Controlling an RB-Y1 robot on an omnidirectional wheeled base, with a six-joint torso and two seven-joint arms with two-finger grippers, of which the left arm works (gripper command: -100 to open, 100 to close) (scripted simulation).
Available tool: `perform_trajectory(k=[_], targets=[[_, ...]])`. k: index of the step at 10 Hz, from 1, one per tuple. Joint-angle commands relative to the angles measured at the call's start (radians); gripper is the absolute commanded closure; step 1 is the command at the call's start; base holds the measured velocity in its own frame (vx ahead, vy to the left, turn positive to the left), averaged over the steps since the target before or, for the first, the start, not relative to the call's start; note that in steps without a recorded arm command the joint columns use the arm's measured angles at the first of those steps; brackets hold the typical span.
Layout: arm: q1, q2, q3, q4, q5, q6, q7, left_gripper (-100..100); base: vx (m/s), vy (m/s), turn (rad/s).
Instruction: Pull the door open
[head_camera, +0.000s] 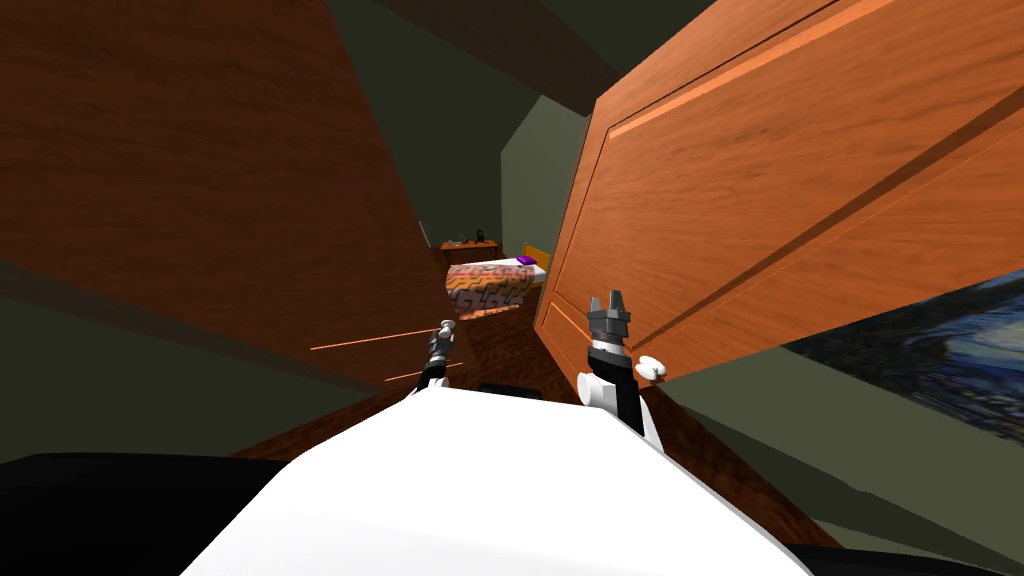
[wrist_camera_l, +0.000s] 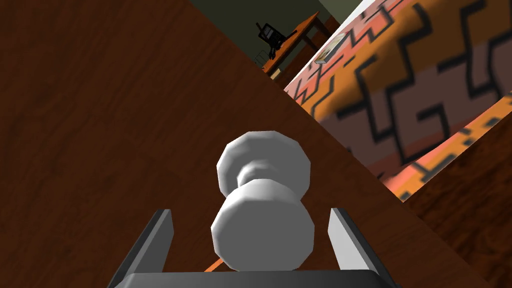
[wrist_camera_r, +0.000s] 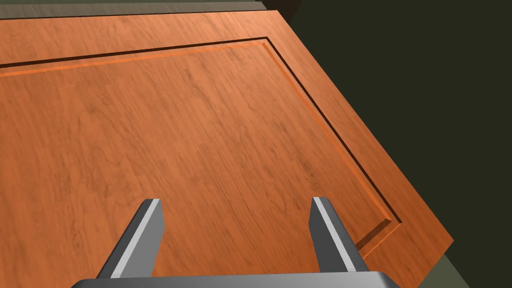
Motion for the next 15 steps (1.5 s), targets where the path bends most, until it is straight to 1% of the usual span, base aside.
perform_trajectory(k=[1,2,3,4,5,6,7,8,9,10,11,13,14,15], targets=[[0.001,-0.002,-0.005,-0.005,0.012,0.001,0.037,-100,-0.057,0.003,-0.022],[0.0,-0.005,-0.014,-0.01,0.031,0.001,0.073,-100,-0.047,0.005,-0.041],[0.0,-0.005,-0.014,-0.01,0.031,0.001,0.078,-100,-0.039,0.008,-0.019],[0.0,-0.008,-0.023,-0.015,0.05,0.0,0.119,-100,-0.057,0.008,-0.033],[0.0,-0.011,-0.032,-0.019,0.07,0.0,0.145,-100,-0.076,0.015,-0.063],[0.0,-0.011,-0.032,-0.019,0.07,0.0,0.16,-100,-0.056,0.016,-0.021],[-0.001,-0.015,-0.041,-0.024,0.09,0.0,0.195,-100,-0.052,0.009,-0.033],[-0.001,-0.015,-0.041,-0.024,0.09,0.0,0.2,-100,-0.047,0.004,-0.02],[-0.001,-0.018,-0.05,-0.029,0.109,0.0,0.241,-100,-0.052,0.002,-0.035],[-0.002,-0.021,-0.059,-0.034,0.128,0.0,0.268,-100,-0.076,0.004,-0.048],[-0.002,-0.021,-0.059,-0.034,0.128,0.0,0.282,-100,-0.054,0.004,-0.025],[-0.003,-0.026,-0.076,-0.043,0.164,0.0,0.345,-100,-0.064,0.013,-0.04],[-0.003,-0.026,-0.076,-0.043,0.164,0.0,0.362,-100,-0.061,0.013,-0.023],[-0.003,-0.029,-0.083,-0.047,0.181,0.0,0.397,-100,-0.06,0.007,-0.028]])
